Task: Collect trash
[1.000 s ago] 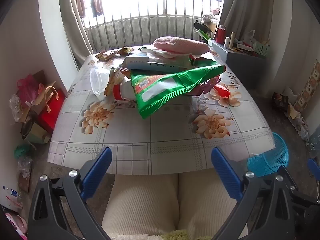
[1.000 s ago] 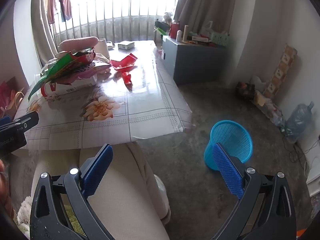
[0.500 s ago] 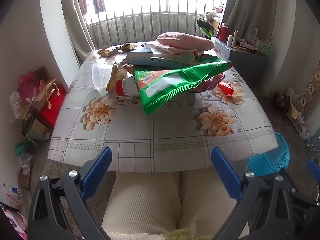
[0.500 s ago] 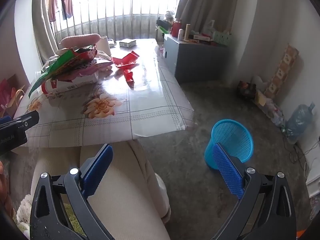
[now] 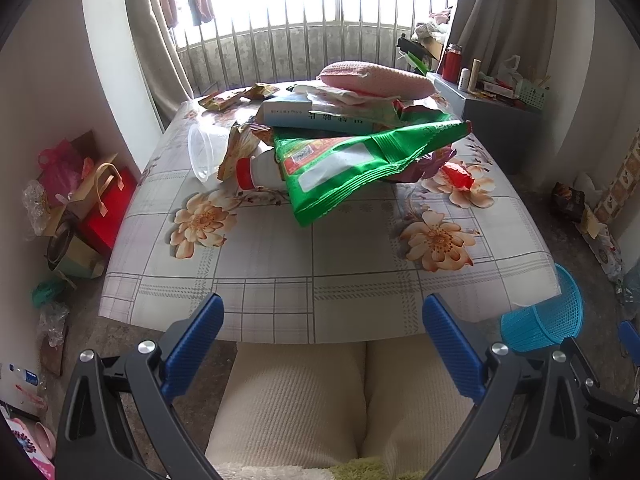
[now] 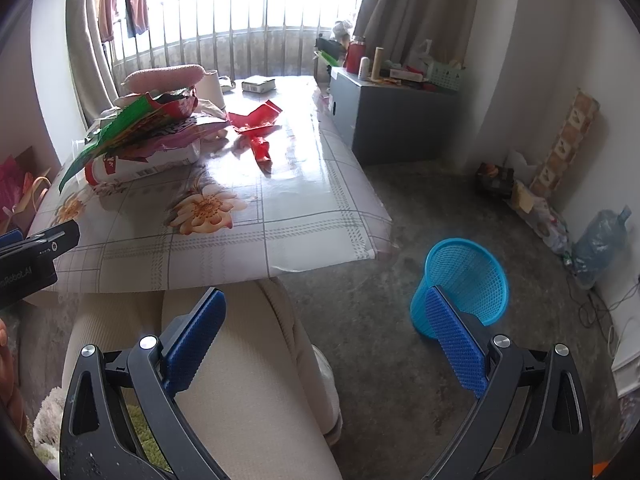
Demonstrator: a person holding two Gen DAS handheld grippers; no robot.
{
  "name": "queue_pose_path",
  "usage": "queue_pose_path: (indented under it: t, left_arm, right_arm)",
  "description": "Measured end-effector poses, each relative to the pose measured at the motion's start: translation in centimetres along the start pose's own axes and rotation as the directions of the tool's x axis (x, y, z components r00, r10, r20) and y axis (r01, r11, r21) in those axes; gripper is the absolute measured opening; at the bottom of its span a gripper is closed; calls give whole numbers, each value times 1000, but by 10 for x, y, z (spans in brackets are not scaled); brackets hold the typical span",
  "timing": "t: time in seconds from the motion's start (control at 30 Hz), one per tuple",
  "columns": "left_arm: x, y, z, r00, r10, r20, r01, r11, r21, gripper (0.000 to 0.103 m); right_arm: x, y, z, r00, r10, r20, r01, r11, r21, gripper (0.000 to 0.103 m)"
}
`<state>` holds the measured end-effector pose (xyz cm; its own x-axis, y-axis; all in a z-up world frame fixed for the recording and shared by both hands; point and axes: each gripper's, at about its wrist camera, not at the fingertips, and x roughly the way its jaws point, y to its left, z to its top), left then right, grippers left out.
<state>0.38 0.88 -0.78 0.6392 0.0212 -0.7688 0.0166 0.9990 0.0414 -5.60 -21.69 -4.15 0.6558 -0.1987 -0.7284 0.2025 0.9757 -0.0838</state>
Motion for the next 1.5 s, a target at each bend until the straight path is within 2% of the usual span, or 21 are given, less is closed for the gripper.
queue_pose_path:
  t: [1.5]
  left_arm:
    - [1,8,-1,1000,9,-13,-9,1000,0,97]
  right_arm:
    - [5,9,0,1000,3,-7,-3,1000,1,95]
